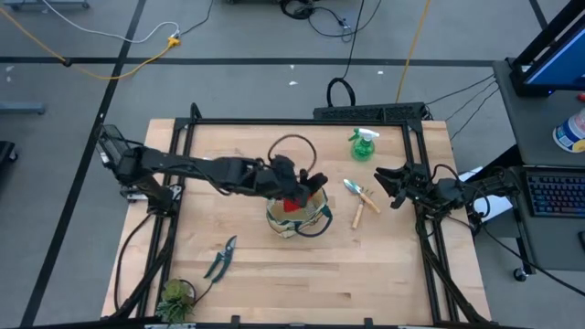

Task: Pick & Place Garden tools in Gardening bag
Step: Put the red gloves into the gardening bag

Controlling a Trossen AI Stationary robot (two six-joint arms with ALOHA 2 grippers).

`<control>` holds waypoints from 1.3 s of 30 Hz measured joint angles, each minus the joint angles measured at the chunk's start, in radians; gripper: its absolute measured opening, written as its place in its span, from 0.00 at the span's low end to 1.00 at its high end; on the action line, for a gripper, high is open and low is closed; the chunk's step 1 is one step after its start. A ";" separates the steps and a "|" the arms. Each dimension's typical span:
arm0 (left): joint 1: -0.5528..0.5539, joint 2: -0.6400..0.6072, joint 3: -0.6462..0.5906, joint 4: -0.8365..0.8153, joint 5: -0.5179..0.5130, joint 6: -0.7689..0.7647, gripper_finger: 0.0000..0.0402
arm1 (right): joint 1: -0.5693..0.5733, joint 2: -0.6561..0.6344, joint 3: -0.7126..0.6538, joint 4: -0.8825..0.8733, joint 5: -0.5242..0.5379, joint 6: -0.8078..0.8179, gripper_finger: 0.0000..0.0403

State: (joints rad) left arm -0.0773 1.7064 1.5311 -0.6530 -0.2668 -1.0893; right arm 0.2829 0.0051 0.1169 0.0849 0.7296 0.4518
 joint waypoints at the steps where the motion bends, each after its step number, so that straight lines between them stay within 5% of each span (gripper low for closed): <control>1: -0.002 0.011 0.000 -0.007 0.000 -0.013 0.07 | 0.000 0.000 0.000 0.000 0.000 0.000 0.33; 16: -0.048 0.056 0.000 -0.191 -0.013 -0.222 0.07 | 0.000 0.000 0.000 0.000 -0.001 0.000 0.33; 39: -0.017 0.135 0.000 -0.152 0.165 -0.184 0.07 | 0.000 0.000 0.000 -0.008 -0.001 0.007 0.33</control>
State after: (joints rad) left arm -0.0946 1.8410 1.5311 -0.8051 -0.1014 -1.2734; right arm 0.2829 0.0048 0.1173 0.0771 0.7284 0.4591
